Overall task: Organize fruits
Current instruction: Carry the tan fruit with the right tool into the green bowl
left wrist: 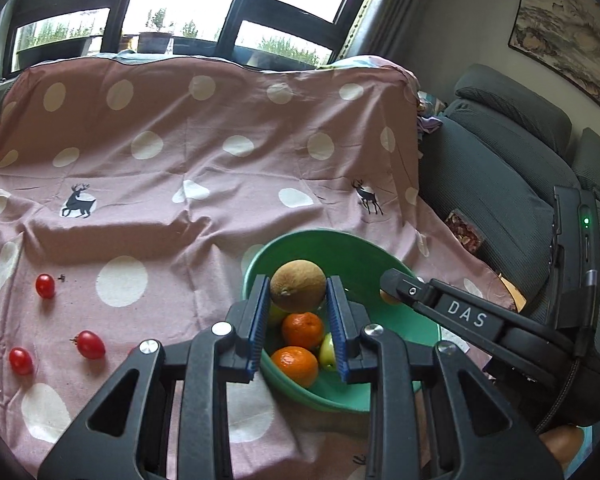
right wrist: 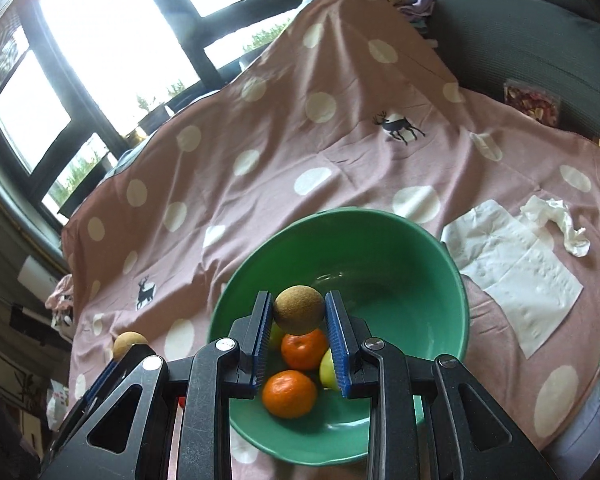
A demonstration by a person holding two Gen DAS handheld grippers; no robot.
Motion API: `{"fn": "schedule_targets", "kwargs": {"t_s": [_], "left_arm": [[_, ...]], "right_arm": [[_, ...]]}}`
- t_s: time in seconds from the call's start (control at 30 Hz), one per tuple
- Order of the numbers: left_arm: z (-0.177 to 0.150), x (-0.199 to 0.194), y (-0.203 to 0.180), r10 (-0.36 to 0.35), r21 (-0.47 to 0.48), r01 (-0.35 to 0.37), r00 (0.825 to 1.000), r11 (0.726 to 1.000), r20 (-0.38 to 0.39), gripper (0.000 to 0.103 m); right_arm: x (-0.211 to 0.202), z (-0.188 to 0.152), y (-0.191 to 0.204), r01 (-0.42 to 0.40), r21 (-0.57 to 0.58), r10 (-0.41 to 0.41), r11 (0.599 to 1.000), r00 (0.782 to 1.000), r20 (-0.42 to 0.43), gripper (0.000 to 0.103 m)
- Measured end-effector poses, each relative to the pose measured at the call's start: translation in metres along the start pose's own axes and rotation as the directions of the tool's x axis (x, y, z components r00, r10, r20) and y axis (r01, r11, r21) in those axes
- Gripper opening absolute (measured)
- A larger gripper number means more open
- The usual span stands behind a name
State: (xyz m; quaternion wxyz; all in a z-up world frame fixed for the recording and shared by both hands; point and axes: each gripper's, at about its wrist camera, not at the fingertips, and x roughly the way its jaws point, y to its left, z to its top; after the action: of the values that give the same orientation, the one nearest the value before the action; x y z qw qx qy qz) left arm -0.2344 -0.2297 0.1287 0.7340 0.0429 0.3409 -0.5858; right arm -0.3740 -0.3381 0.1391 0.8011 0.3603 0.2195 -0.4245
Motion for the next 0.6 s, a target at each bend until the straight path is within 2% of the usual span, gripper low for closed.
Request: {"fn": "schedule_targets", "kwargs": {"t_s": [0.3, 0.6], "left_arm": [[-0.007, 0.029, -0.017, -0.064, 0.031, 0.067, 0.994, 0.997, -0.087, 0.028], [-0.013, 0.044, -0.02, -0.096, 0.025, 0.101, 0.984, 0.995, -0.15, 0.028]], "right_arm": [[0.007, 0.001, -0.019, 0.031, 0.042, -0.029, 0.999, 0.999, -0.031, 0.03], [0.017, 0.001, -0.028, 0.052, 0.055, -0.048, 0.997, 0.997, -0.067, 0.03]]}}
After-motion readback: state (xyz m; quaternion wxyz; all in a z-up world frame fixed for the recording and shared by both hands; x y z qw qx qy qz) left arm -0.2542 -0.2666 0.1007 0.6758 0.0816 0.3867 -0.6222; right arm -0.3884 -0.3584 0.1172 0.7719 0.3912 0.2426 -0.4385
